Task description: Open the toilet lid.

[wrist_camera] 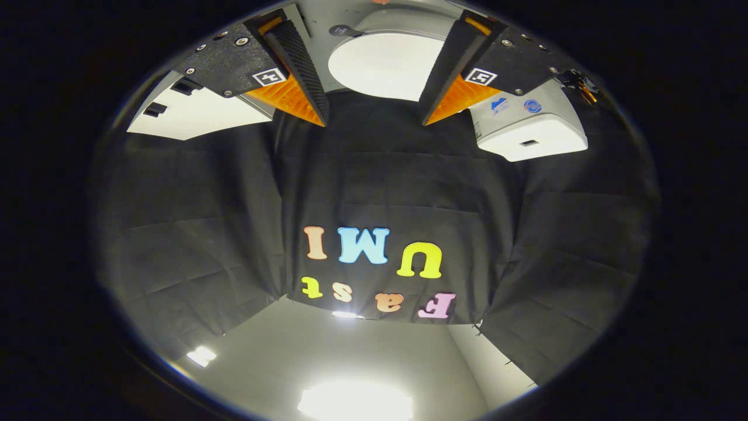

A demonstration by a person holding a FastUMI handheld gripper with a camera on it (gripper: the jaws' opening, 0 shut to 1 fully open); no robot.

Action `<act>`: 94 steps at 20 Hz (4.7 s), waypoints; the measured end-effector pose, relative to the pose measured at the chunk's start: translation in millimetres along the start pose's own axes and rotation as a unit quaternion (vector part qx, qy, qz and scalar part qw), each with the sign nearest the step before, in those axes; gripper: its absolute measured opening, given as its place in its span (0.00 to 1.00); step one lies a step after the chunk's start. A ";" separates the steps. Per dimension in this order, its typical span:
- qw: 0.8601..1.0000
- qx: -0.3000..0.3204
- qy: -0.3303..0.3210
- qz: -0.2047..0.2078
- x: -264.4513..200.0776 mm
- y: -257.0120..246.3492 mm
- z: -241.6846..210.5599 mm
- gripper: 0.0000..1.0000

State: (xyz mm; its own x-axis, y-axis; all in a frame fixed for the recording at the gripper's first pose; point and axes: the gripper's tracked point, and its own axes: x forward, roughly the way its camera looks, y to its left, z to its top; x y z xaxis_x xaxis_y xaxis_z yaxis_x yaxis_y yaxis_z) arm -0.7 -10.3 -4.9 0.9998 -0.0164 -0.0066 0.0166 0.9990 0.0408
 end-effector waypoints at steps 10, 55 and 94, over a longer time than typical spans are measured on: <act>0.993 0.115 0.015 -0.021 17.3 -32.9 -26.7 0.94; 0.814 0.543 0.124 -0.163 52.6 -85.9 -292.1 0.96; 0.780 0.562 0.243 -0.130 67.1 -63.2 -287.6 0.00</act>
State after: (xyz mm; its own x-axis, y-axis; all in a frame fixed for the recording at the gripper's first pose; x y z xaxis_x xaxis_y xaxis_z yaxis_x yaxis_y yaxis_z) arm 63.6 -62.8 -295.3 0.8466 0.0775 -0.5266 0.4854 0.2935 0.8235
